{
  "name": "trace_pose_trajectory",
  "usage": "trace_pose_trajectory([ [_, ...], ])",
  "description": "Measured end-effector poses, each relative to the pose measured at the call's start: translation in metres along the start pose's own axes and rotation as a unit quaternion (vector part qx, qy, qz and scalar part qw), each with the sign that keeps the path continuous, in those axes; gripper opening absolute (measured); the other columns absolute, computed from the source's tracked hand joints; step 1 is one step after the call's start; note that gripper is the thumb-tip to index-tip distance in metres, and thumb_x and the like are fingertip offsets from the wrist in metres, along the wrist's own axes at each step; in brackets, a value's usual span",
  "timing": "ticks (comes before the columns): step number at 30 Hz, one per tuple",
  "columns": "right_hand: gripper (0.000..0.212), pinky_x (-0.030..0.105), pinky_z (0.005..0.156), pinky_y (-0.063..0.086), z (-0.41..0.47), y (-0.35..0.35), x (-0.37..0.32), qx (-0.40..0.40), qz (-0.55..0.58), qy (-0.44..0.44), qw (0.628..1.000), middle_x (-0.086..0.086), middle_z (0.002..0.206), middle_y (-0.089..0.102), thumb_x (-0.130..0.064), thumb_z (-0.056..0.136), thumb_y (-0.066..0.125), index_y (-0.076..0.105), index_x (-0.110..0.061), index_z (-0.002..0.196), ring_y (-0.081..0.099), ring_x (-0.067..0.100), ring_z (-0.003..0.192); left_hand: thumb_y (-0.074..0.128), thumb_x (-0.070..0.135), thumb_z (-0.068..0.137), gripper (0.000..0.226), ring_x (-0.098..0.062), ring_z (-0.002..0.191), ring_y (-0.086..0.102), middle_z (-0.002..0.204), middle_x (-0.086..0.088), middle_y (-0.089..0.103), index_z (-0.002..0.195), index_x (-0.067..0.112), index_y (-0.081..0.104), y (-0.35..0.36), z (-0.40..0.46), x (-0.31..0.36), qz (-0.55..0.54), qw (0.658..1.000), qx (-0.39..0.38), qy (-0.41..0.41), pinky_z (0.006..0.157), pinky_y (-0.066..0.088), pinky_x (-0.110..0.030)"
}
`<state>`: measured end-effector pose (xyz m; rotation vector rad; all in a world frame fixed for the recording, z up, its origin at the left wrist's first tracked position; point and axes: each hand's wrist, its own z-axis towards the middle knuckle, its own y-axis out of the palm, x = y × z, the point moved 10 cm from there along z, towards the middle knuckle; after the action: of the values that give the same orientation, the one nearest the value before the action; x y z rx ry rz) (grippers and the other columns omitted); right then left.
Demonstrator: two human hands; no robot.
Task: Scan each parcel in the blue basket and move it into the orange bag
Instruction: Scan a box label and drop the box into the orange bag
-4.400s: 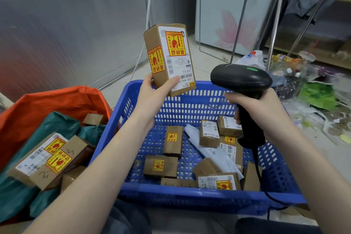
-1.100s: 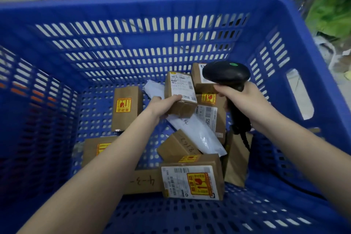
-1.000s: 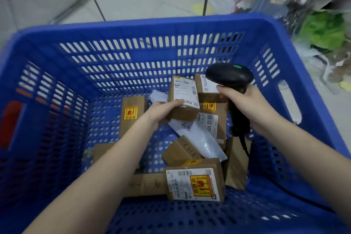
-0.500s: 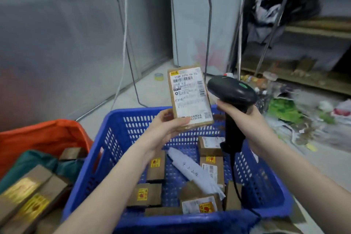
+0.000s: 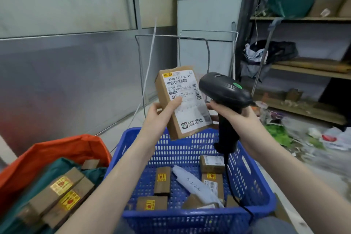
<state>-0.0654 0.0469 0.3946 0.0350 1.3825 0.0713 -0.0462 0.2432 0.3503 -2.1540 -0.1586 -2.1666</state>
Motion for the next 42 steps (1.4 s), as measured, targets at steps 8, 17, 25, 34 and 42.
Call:
trace_pose_trajectory([
  [8, 0.019, 0.034, 0.078, 0.056, -0.011, 0.003, -0.014, 0.007, 0.001, 0.007, 1.000, 0.000, 0.097, 0.068, -0.020, 0.083, 0.071, 0.061, -0.028, 0.098, 0.063, 0.015, 0.094, 0.078, 0.022, 0.076, 0.054, -0.017, 0.108, 0.064, 0.114, 0.005, 0.066, 0.121, 0.023, 0.050, -0.017, -0.012, 0.016, -0.029, 0.997, 0.027, 0.060, 0.101, 0.048, -0.045],
  [17, 0.023, 0.028, 0.055, 0.049, -0.018, 0.010, -0.022, -0.044, 0.000, 0.041, 0.998, 0.006, 0.074, 0.064, -0.023, 0.084, 0.069, 0.063, -0.007, 0.098, 0.057, 0.014, 0.056, 0.077, 0.025, 0.077, 0.048, -0.010, 0.107, 0.063, 0.113, 0.012, 0.066, 0.118, 0.029, 0.052, -0.020, -0.013, 0.033, -0.046, 0.990, 0.072, 0.115, 0.094, 0.050, -0.035],
  [25, 0.021, 0.026, 0.049, 0.049, -0.017, 0.015, -0.015, -0.055, 0.025, 0.093, 0.994, 0.006, 0.067, 0.060, -0.025, 0.085, 0.067, 0.059, -0.006, 0.087, 0.055, 0.014, 0.050, 0.077, 0.026, 0.078, 0.062, 0.001, 0.096, 0.060, 0.104, 0.023, 0.061, 0.130, 0.028, 0.045, -0.019, -0.017, 0.034, -0.027, 0.986, 0.086, 0.139, 0.073, 0.047, -0.013],
  [34, 0.018, 0.025, 0.048, 0.048, -0.016, 0.014, -0.005, -0.055, 0.044, 0.125, 0.990, 0.004, 0.063, 0.058, -0.023, 0.084, 0.068, 0.057, -0.009, 0.085, 0.054, 0.013, 0.049, 0.077, 0.025, 0.079, 0.055, 0.004, 0.093, 0.058, 0.098, 0.027, 0.058, 0.121, 0.032, 0.044, -0.018, -0.012, 0.025, -0.016, 0.987, 0.093, 0.128, 0.070, 0.043, -0.011],
  [42, 0.017, 0.024, 0.049, 0.048, -0.015, 0.017, -0.001, -0.069, 0.037, 0.132, 0.988, 0.003, 0.064, 0.059, -0.023, 0.082, 0.069, 0.059, -0.010, 0.077, 0.053, 0.012, 0.051, 0.077, 0.024, 0.079, 0.057, 0.003, 0.092, 0.057, 0.099, 0.025, 0.058, 0.125, 0.029, 0.044, -0.024, -0.005, 0.016, -0.018, 0.987, 0.106, 0.116, 0.068, 0.042, -0.012],
])
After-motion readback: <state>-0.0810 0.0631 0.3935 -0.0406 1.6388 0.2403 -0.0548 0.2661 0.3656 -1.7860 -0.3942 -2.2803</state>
